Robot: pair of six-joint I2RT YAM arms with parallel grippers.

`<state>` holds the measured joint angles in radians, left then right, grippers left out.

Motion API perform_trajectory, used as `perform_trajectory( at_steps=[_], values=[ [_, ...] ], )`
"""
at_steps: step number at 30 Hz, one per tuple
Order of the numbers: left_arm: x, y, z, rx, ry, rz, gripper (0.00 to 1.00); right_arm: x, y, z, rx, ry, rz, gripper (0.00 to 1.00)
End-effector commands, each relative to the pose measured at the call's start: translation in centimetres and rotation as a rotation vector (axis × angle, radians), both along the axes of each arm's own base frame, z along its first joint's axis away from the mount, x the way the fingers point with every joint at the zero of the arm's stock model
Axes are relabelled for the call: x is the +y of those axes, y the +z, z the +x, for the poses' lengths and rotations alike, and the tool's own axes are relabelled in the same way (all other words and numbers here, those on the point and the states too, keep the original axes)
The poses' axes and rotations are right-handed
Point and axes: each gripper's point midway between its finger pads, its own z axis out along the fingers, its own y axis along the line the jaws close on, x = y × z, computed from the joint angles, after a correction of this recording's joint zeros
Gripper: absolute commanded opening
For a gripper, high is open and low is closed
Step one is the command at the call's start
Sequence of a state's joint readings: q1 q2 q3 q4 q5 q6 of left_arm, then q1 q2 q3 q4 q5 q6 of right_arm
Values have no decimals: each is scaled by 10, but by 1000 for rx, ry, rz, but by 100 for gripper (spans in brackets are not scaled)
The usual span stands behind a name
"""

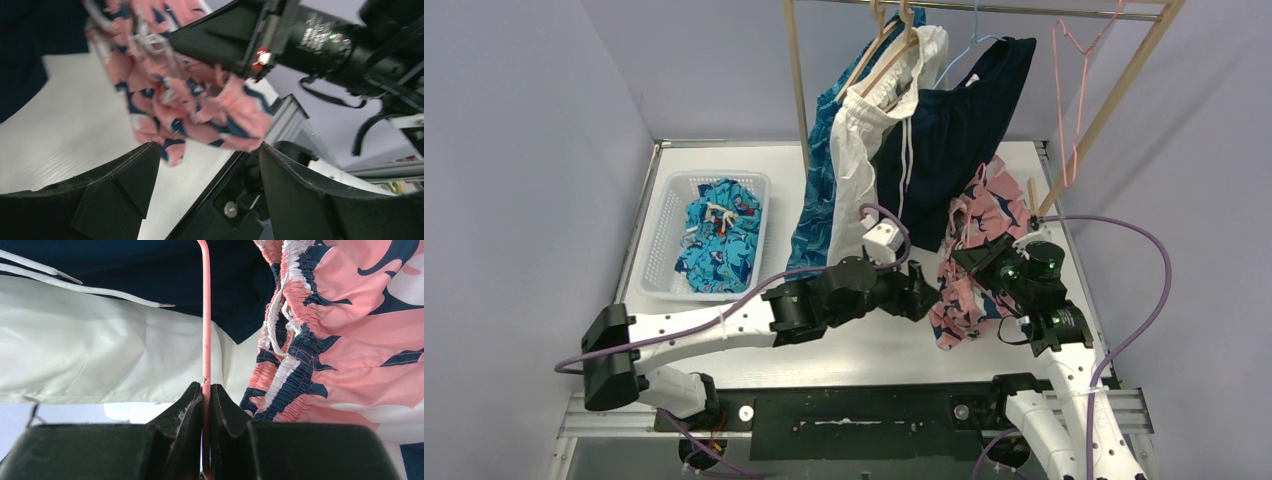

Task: Remove the shorts from the hanger
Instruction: Pick up the hanger from the clothes rod.

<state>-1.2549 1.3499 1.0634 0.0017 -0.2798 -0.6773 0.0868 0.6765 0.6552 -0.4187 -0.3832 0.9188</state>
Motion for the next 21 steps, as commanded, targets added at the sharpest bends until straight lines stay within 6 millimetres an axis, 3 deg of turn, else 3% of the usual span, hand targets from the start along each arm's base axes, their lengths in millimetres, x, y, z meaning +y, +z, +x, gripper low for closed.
perform_trajectory(
  at_steps=[1, 9, 12, 16, 19, 21],
  values=[
    [-50, 48, -8, -69, -163, -125, 73, 5, 24, 7, -81, 0, 45, 0],
    [-93, 22, -13, 12, -315, -118, 72, 6, 27, 14, -85, -11, 71, 0],
    [-104, 9, -12, 39, -350, -89, 67, 7, 26, 12, -83, -7, 72, 0],
    [-103, -13, 0, 71, -305, -37, 49, 5, 27, 9, -87, -5, 56, 0],
    [-90, -20, 11, 100, -257, -47, 20, 3, 28, 8, -87, -8, 42, 0],
    [-79, -27, 19, 117, -232, -43, 10, 3, 29, 8, -91, -9, 39, 0]
  ],
)
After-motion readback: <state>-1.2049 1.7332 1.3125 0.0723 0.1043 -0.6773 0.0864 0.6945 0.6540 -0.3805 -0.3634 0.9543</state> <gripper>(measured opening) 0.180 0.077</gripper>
